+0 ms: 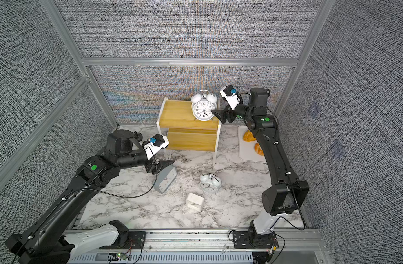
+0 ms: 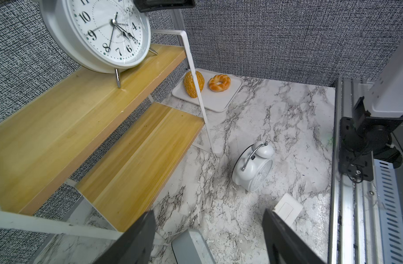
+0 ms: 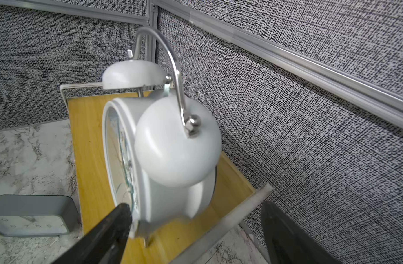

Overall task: Place the alarm clocks on the shelf by style
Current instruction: Place the alarm on the shelf.

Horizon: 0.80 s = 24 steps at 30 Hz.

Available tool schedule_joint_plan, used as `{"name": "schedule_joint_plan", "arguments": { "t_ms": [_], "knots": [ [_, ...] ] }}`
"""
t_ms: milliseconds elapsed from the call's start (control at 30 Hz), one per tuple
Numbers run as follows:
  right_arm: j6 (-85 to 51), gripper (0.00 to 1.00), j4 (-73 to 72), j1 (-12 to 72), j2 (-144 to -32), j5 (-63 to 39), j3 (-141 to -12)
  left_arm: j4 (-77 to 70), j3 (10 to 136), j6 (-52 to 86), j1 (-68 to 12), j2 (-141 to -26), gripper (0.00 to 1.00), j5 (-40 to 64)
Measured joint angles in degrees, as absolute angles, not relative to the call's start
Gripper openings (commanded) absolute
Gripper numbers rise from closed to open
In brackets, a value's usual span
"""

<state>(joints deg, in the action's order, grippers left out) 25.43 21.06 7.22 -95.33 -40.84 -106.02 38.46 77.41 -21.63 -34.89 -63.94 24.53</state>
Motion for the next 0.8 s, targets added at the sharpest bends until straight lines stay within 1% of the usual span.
{"name": "schedule_joint_plan", "arguments": {
  "t_ms": [400, 600, 800],
  "knots": [
    [23.68, 0.94, 18.44, 6.24, -90.21, -39.86, -99.2, 38.44, 76.51, -20.99, -34.89, -63.26, 0.8, 23.97],
    [21.82, 0.95, 15.18, 5.67, -84.05, -38.24, -92.33, 38.35, 75.31, -20.97, -34.89, -62.98, 0.79, 24.77],
    [20.36, 0.95, 12.6, 5.61, -75.53, -36.01, -82.48, 36.38, 72.88, -20.86, -35.11, -64.45, 0.79, 29.61]
  ]
}}
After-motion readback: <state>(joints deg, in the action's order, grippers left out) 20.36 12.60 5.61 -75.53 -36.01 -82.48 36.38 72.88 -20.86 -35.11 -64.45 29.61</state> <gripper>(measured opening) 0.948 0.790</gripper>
